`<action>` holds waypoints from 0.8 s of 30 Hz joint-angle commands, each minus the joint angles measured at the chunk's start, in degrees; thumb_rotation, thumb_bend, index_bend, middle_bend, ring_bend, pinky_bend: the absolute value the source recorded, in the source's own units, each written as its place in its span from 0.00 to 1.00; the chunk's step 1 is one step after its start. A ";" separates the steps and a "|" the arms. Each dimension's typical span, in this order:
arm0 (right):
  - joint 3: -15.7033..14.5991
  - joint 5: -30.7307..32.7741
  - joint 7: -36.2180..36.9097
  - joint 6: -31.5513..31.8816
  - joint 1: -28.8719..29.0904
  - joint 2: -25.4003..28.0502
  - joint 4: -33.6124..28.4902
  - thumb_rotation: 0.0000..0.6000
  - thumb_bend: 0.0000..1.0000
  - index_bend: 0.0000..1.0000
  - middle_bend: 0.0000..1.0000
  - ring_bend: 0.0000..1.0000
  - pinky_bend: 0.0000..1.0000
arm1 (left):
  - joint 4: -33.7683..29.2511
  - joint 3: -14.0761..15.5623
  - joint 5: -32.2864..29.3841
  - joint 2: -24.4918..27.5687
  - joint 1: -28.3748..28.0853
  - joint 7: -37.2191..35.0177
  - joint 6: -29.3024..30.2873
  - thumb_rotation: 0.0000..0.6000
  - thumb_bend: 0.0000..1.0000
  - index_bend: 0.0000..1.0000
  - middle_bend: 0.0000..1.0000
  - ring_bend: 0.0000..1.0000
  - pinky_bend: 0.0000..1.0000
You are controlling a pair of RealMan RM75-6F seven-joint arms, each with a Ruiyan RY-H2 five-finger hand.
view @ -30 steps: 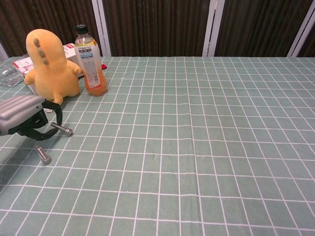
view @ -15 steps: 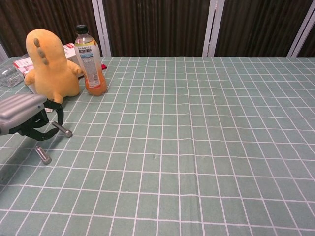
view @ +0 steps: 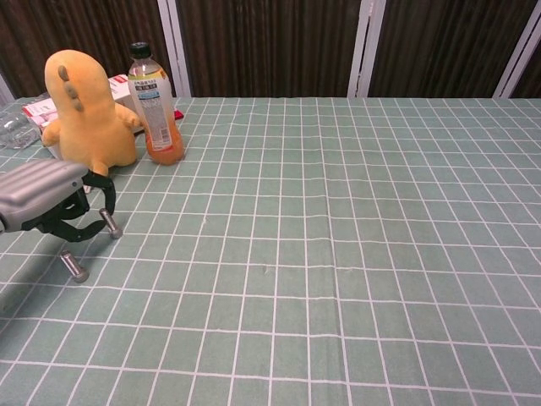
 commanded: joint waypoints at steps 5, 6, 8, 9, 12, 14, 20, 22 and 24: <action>0.04 0.20 -0.10 -0.06 -0.02 0.00 -0.02 1.00 0.15 0.00 0.00 0.00 0.00 | -0.74 -0.46 -0.76 -0.11 -0.24 0.17 -0.43 1.00 0.41 0.48 1.00 1.00 1.00; 0.08 0.26 -0.13 -0.06 -0.02 0.01 -0.04 1.00 0.15 0.00 0.00 0.00 0.00 | -0.79 -0.42 -0.69 -0.10 -0.24 0.23 -0.34 1.00 0.41 0.47 1.00 1.00 1.00; 0.07 0.27 -0.25 -0.11 0.00 -0.01 -0.07 1.00 0.15 0.00 0.00 0.00 0.00 | -0.95 -0.28 -0.46 -0.03 -0.16 0.23 -0.01 1.00 0.40 0.47 1.00 1.00 1.00; 0.05 0.27 -0.33 -0.15 0.00 -0.04 -0.06 1.00 0.15 0.00 0.00 0.00 0.00 | -1.07 -0.24 -0.31 0.05 -0.10 0.25 0.24 1.00 0.39 0.46 1.00 1.00 1.00; 0.04 0.30 -0.49 -0.24 0.03 -0.11 -0.06 1.00 0.15 0.00 0.00 0.00 0.00 | -1.66 -0.30 0.75 0.60 0.37 0.15 2.51 1.00 0.39 0.45 1.00 1.00 1.00; 0.00 0.22 -0.61 -0.23 0.02 -0.17 -0.08 1.00 0.15 0.00 0.00 0.00 0.00 | -2.69 -0.19 1.77 1.71 1.19 -0.42 4.87 1.00 0.39 0.42 1.00 1.00 1.00; -0.28 -0.38 -0.34 0.05 -0.09 0.31 -0.49 1.00 0.15 0.00 0.00 0.00 0.00 | -13.73 5.31 6.84 12.78 9.11 -4.74 15.38 1.00 0.38 0.11 0.54 0.51 0.73; -0.25 -0.77 0.04 0.51 -0.18 0.29 -0.32 1.00 0.15 0.00 0.00 0.00 0.00 | -18.86 8.89 9.21 18.62 13.36 -9.43 20.00 1.00 0.38 0.02 0.14 0.10 0.30; -0.22 -0.94 -0.10 0.59 -0.17 -0.15 0.06 1.00 0.15 0.00 0.00 0.00 0.00 | -20.27 11.42 11.65 21.74 17.54 -14.33 25.84 1.00 0.38 0.00 0.00 0.00 0.05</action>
